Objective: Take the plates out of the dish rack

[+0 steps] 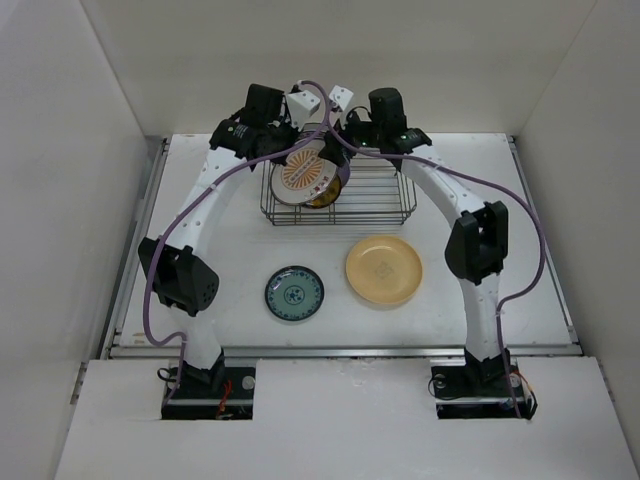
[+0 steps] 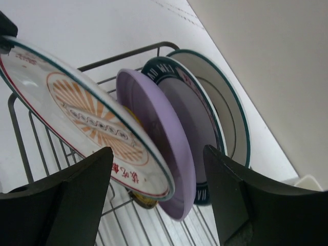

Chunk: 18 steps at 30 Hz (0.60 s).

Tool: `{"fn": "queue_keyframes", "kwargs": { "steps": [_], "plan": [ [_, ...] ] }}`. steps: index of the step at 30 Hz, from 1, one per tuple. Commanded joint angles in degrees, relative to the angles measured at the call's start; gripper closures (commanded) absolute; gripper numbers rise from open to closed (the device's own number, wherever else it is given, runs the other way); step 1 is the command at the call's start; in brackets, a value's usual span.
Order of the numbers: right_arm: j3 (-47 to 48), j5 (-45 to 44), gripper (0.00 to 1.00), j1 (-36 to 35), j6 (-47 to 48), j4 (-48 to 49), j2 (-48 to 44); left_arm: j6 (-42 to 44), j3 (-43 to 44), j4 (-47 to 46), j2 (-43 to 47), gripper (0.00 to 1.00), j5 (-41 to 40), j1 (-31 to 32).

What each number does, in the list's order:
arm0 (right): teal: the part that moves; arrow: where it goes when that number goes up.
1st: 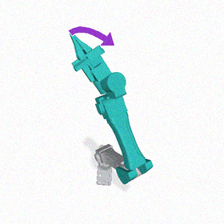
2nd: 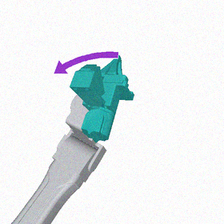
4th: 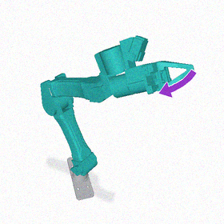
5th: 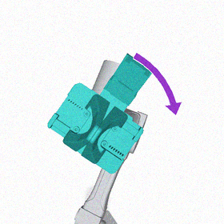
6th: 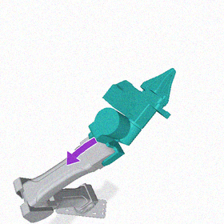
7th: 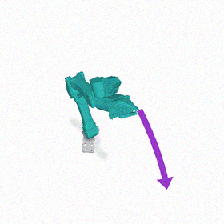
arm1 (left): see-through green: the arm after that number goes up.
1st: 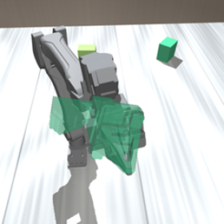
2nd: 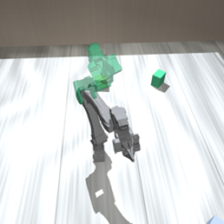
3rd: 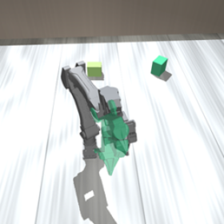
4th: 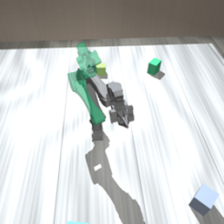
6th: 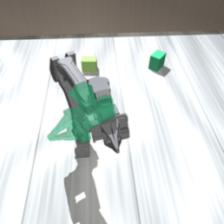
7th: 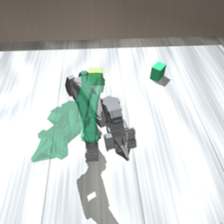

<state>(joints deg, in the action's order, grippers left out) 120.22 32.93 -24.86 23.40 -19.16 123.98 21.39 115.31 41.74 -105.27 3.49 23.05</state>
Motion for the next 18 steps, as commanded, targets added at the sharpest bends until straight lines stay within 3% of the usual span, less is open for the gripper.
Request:
{"fn": "queue_keyframes", "kwargs": {
  "steps": [1,5,8,9,14,15,16,18],
  "plan": [
    [5.63,5.83,0.23,-0.45,1.83,3.68,2.66,-1.08,2.91,-0.16,0.16,1.00,2.14,0.42],
    [7.48,8.81,0.25,-0.45,0.16,5.62,5.83,-1.70,2.91,-0.16,-0.37,1.00,3.54,0.42],
    [7.48,9.44,0.34,-0.45,-1.07,6.67,6.53,-2.22,3.60,-0.16,-0.89,1.00,3.55,0.42],
    [7.48,9.44,0.43,-0.45,-1.07,6.68,6.53,-2.23,4.13,-0.16,-0.90,1.00,3.55,0.42],
    [3.98,6.71,0.63,-0.45,-1.69,7.55,3.12,-2.23,4.66,0.36,-1.51,1.00,4.07,0.42],
    [3.10,6.10,0.70,-0.45,-1.69,7.56,2.24,-2.75,4.66,0.36,-1.51,1.00,4.07,0.42],
    [2.22,4.70,0.84,-0.45,-1.69,8.51,1.44,-2.75,4.66,0.36,-0.82,1.00,4.07,0.42],
    [0.28,3.20,0.87,-0.45,-1.69,9.13,-0.75,-2.75,4.66,0.36,-0.81,1.00,4.07,0.42]
  ]
}}
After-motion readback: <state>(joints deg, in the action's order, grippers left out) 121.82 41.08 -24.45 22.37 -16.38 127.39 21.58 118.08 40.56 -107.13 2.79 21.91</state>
